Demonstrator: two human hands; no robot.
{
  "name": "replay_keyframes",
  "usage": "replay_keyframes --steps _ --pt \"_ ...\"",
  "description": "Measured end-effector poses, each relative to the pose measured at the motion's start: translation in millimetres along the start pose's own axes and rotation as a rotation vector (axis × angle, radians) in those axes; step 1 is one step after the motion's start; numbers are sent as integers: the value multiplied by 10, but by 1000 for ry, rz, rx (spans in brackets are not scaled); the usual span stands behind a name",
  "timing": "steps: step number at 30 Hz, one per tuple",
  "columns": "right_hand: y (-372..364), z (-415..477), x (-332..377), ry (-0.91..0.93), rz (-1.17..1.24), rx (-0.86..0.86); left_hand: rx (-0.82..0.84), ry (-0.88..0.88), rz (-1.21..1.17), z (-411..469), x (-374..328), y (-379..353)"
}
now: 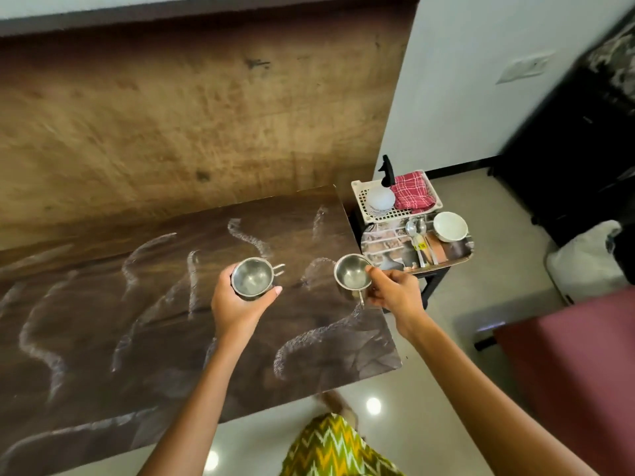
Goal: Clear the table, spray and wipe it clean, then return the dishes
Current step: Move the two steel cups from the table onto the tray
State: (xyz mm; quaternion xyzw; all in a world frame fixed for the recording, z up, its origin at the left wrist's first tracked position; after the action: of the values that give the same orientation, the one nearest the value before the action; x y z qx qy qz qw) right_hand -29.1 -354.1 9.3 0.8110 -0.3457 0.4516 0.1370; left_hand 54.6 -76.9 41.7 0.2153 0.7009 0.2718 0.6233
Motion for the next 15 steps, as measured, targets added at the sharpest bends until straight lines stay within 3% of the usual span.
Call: replay_keyframes --steps 6,15 --pt "297 880 221 -16 -89 -24 60 -8 -9 523 -329 -712" --pt "474 2263 172 73 -442 84 154 -9 43 1087 -533 -1752"
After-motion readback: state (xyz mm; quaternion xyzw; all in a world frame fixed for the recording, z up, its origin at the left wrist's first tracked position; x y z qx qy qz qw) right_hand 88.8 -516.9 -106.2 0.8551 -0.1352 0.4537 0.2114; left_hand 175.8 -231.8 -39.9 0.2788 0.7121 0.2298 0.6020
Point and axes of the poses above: each hand's wrist, its own z-axis towards the middle knuckle, its own y-axis out of the back of the hand, x = y × z, the point moved 7 cm from there along z, towards the middle knuckle, and after that the axes turned 13 degrees about z, right-handed, at the moved point
